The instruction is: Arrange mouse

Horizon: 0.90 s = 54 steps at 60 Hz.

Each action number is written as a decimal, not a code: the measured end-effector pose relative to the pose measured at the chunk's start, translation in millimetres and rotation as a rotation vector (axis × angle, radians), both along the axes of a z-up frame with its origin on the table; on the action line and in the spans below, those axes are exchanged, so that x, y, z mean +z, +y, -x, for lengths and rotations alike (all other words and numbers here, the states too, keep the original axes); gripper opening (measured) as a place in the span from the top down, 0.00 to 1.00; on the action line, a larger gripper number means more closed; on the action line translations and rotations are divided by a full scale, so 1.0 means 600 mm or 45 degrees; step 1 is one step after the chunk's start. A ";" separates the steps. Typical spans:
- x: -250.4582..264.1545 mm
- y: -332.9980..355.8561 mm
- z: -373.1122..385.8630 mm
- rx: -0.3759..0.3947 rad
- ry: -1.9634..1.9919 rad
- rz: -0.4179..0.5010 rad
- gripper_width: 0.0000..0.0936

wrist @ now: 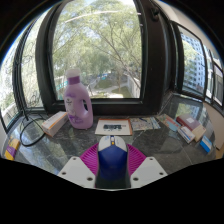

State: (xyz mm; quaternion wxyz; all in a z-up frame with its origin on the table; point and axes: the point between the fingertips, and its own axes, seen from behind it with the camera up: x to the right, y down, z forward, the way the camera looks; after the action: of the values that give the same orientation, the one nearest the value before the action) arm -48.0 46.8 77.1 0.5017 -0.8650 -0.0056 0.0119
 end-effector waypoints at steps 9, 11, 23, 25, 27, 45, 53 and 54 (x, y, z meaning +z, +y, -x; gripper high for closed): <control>-0.115 -0.010 -0.010 0.015 0.011 0.153 0.54; -0.128 -0.013 -0.014 0.012 0.013 0.171 0.53; -0.124 -0.037 -0.021 0.023 -0.010 0.199 0.19; -0.109 -0.044 -0.022 0.025 -0.017 0.183 0.06; -0.088 -0.053 -0.023 0.019 -0.024 0.168 0.11; 0.094 -0.211 -0.013 -0.046 -0.079 0.003 0.08; 0.139 -0.298 -0.002 -0.073 -0.093 -0.042 0.09; 0.143 -0.310 0.000 -0.074 -0.098 -0.045 0.09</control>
State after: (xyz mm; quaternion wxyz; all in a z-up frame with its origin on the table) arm -48.2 -139.1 163.0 0.5165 -0.8556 0.0003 -0.0360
